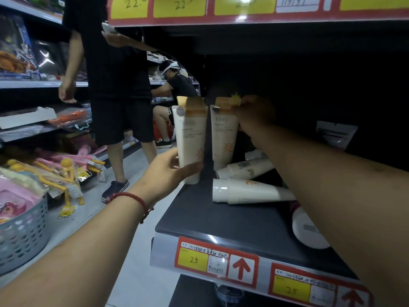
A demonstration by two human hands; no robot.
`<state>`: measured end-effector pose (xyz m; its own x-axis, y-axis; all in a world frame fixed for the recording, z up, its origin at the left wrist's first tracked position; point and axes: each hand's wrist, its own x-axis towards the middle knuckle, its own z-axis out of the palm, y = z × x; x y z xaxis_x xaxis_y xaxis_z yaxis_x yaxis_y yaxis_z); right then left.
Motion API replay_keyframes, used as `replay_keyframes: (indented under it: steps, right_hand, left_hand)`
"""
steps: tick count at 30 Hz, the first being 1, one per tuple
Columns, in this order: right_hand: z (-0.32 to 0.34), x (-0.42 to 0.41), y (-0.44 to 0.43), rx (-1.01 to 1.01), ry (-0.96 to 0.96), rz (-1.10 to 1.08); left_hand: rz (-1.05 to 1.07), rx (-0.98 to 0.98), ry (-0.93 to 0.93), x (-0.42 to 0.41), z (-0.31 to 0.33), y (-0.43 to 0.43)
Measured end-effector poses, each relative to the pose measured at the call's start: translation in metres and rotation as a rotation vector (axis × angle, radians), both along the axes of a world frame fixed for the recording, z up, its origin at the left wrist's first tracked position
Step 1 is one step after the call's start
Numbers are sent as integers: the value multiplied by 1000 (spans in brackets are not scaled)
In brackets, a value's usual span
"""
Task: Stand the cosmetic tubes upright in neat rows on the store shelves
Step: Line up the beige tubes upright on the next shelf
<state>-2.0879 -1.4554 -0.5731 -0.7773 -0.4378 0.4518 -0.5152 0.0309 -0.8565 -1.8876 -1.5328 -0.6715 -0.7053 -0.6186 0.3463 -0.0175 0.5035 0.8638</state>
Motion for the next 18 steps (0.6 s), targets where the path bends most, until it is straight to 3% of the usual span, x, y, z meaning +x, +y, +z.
replay_keyframes:
  steps: [5, 12, 18]
  right_hand:
    - [-1, 8, 10, 8, -55, 92]
    - [-19, 7, 32, 397, -157, 313]
    - [-26, 6, 26, 350, -156, 337]
  left_hand:
    - [-30, 116, 59, -1, 6, 3]
    - [-83, 205, 130, -15, 2, 5]
    - [-111, 261, 196, -29, 0, 3]
